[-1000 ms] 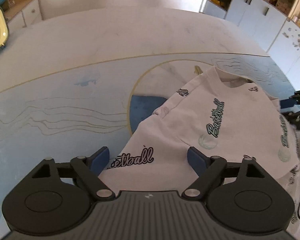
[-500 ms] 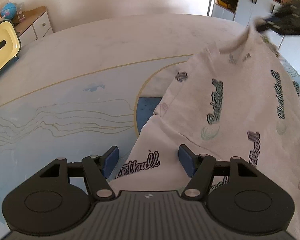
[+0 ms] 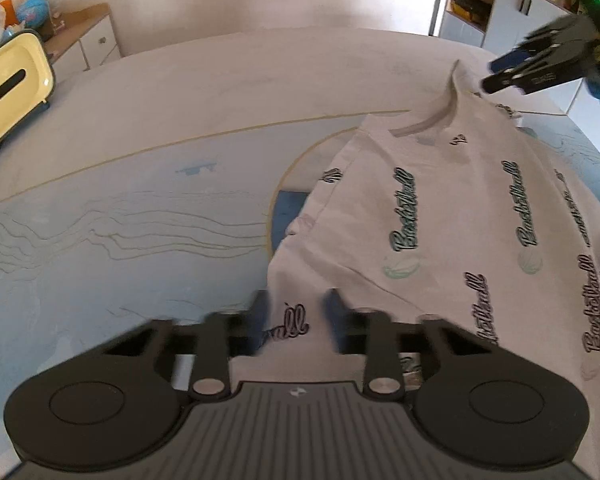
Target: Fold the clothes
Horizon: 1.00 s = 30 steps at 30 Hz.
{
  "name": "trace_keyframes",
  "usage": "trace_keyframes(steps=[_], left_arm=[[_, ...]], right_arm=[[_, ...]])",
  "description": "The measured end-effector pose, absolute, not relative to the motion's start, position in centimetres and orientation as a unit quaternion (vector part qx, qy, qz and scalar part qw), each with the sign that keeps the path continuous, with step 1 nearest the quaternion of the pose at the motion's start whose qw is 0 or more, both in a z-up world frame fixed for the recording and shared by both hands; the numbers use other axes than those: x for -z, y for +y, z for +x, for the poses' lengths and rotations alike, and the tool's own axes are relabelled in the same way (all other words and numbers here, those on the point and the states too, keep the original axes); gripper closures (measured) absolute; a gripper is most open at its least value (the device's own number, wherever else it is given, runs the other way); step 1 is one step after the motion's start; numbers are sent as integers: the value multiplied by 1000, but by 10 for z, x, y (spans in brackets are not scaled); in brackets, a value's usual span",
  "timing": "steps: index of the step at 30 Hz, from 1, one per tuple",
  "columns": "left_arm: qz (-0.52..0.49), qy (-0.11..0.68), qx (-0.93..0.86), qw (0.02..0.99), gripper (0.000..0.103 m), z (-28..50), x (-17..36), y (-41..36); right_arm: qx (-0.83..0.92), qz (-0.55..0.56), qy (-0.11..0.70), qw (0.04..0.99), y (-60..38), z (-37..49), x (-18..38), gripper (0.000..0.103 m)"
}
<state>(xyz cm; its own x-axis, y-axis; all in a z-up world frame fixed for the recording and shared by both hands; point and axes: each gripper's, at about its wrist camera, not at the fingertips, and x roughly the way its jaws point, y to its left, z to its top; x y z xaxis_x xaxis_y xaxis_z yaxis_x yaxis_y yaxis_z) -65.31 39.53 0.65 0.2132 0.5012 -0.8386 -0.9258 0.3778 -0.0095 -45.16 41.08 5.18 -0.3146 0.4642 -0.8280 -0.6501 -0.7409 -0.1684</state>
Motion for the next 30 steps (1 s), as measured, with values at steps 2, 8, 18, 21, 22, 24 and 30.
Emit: trace_keyframes(steps=[2, 8, 18, 21, 22, 24, 30], left_arm=[[-284, 390, -482, 731, 97, -654, -8, 397], [-245, 407, -488, 733, 99, -657, -11, 395], [-134, 471, -495, 718, 100, -687, -13, 425], [-169, 446, -483, 734, 100, -697, -24, 427], [-179, 437, -477, 741, 98, -698, -28, 423], [-197, 425, -464, 752, 91, -698, -36, 415], [-217, 386, -418, 793, 17, -694, -63, 375]], right_arm=[[-805, -467, 114, 349, 391, -431, -57, 0], [-782, -487, 167, 352, 328, -375, -50, 0], [-748, -501, 218, 375, 244, -333, -38, 0], [-752, -498, 226, 368, 225, -335, -45, 0], [-755, -497, 229, 363, 219, -338, -46, 0], [-761, -496, 232, 348, 206, -346, -49, 0], [-786, -490, 231, 298, 175, -389, -50, 0]])
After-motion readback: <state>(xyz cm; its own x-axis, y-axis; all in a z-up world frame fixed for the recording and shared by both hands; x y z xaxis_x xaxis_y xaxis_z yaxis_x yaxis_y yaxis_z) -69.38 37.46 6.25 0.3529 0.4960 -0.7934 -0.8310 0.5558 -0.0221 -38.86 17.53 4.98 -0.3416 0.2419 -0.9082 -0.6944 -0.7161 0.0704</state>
